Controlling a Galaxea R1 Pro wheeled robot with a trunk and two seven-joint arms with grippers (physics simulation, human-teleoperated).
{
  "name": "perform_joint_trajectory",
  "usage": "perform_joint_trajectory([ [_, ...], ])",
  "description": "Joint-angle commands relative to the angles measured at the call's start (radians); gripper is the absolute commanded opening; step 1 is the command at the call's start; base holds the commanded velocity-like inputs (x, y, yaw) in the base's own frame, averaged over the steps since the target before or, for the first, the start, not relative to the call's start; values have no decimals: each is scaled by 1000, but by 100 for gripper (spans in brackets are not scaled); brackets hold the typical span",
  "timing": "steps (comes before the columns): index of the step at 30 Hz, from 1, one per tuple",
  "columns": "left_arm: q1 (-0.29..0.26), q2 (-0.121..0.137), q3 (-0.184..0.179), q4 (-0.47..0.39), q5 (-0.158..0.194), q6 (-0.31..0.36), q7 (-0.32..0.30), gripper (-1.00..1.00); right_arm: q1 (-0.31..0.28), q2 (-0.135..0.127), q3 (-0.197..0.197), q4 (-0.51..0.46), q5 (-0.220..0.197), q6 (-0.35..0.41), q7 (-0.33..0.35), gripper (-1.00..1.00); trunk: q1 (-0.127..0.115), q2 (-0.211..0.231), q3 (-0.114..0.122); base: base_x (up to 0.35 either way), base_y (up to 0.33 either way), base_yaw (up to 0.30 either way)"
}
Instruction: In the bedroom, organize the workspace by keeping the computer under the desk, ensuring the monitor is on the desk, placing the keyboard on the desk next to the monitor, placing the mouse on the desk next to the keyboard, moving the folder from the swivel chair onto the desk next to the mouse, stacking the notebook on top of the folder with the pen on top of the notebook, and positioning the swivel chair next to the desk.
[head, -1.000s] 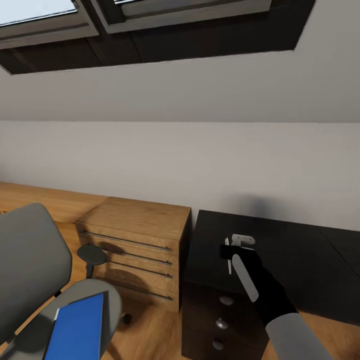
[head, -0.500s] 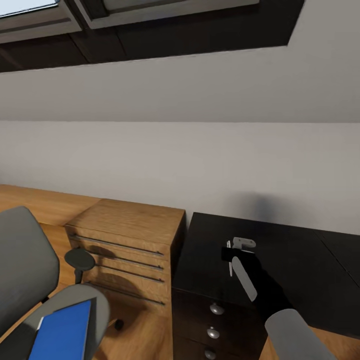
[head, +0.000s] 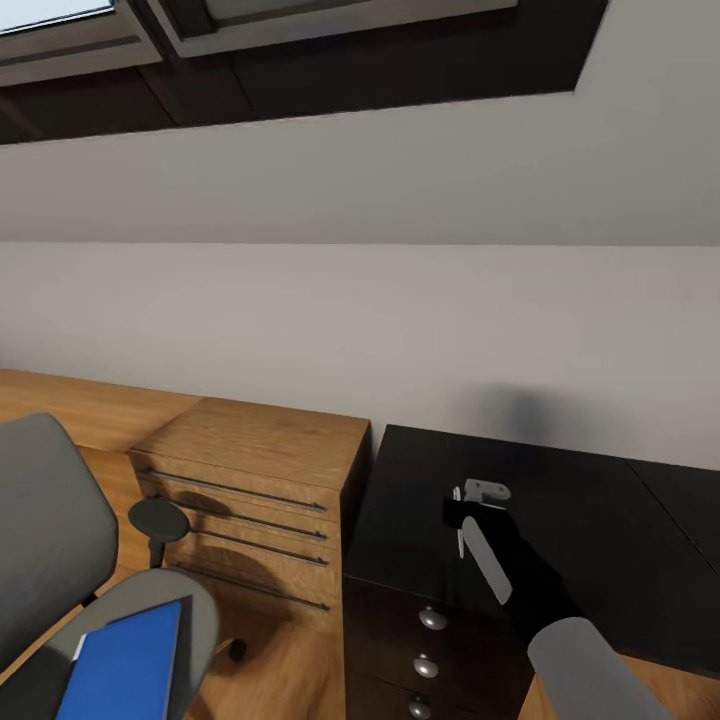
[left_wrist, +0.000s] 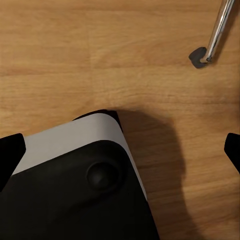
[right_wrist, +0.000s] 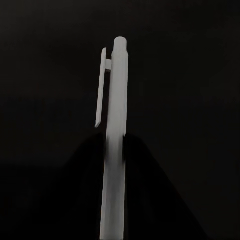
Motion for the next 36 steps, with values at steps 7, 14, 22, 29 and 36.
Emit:
perform_joint_trajectory([
  [7,1,0,-2,-3,8,-3,6,100,-1,3,2,16,-11,-4,-8,-100,0,-1,-1,0,0,0],
  [14,1,0,-2,-3,8,-3,6,100,-2,5,3,40,-9,-35,-8,-100,0,-1,-1,0,0,0],
  [22,1,-1,-2,1,8,-3,5,100,-9,6,5,102,-9,-71,-7,-100,0,-1,-1,0,0,0],
  [29,1,-3,-2,12,9,-2,3,100,-35,6,7,194,-10,-124,-5,-100,0,-1,-1,0,0,0],
  [36,1,-4,-2,15,9,-2,3,100,-59,6,8,273,-13,-139,-4,-100,0,-1,-1,0,0,0],
])
